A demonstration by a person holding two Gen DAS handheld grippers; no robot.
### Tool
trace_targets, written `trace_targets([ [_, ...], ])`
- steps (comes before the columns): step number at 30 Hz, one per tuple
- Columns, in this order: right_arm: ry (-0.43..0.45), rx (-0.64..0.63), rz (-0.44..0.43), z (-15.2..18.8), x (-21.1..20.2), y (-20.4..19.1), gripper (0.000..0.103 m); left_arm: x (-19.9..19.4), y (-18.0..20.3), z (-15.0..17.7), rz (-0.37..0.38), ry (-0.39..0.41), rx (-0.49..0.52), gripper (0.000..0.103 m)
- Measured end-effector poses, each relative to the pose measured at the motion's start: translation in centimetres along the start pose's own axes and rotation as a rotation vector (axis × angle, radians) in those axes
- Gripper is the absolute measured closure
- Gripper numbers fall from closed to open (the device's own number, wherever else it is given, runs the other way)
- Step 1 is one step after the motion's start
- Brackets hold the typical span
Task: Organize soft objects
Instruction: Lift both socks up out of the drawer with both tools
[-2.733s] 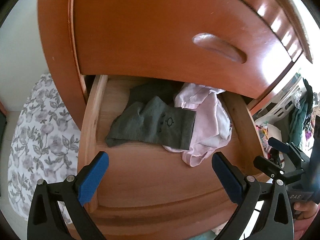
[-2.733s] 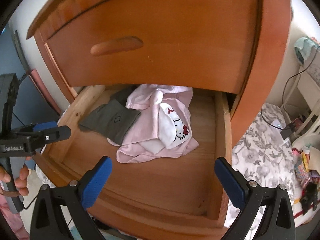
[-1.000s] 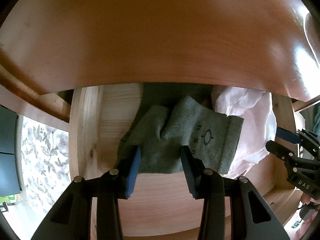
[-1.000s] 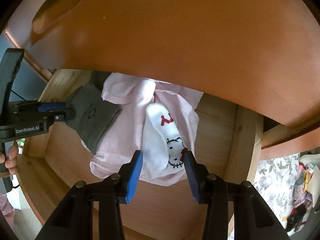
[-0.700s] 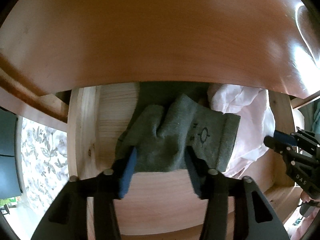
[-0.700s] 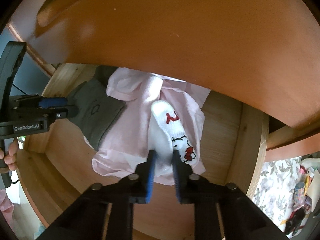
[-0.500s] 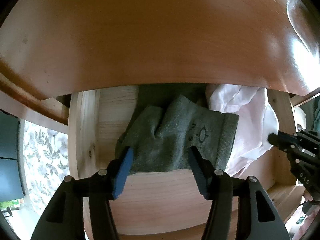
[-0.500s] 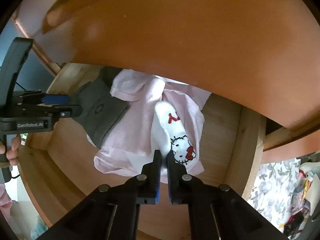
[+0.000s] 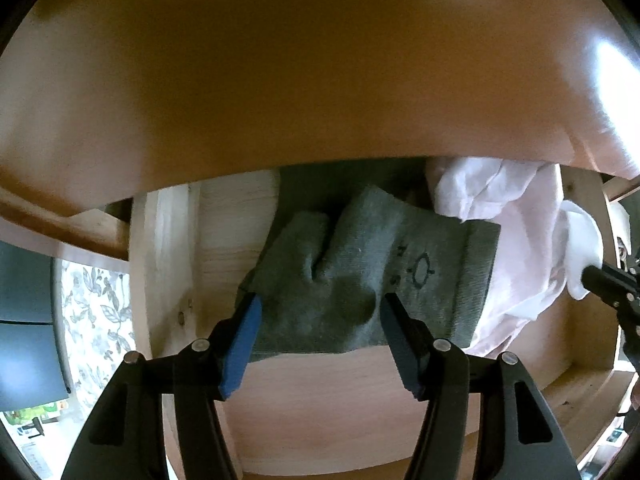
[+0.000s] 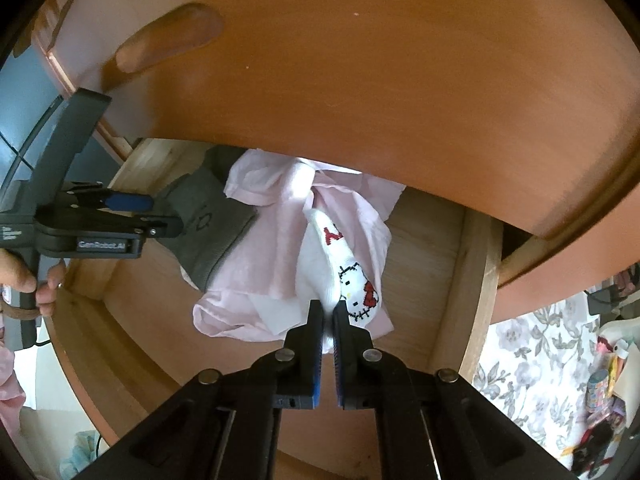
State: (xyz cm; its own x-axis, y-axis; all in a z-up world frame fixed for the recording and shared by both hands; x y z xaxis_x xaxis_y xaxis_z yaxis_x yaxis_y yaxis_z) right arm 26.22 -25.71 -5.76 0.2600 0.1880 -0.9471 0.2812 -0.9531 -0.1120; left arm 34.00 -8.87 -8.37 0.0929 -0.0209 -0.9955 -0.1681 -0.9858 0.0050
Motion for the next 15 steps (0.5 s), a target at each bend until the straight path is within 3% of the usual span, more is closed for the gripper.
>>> trace_targets([
  [11,0.001,0.012,-0.019,-0.1,-0.3,0.4,0.098,1.1,1.2,-0.2,-0.045,-0.010,0.054,0.047],
  [15,-0.001,0.018,-0.022,0.0,-0.2,0.4,0.098,0.9,1.6,-0.2,-0.057,-0.007,0.078,0.056],
])
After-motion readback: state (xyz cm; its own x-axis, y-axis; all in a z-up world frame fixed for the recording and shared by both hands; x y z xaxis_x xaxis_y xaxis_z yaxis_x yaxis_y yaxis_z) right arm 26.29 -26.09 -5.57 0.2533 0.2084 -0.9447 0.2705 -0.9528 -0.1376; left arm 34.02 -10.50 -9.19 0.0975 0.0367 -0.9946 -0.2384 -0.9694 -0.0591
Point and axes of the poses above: each gripper's, at about its wrist camera, not at the fingertips, and x roughly the way its jaws point, y to its right, z to its underside, the point moved 10 cm from there along x, roughly the way its jaws point, and after that the axes turned 7 degrees about -y, right-handed, at the moved point
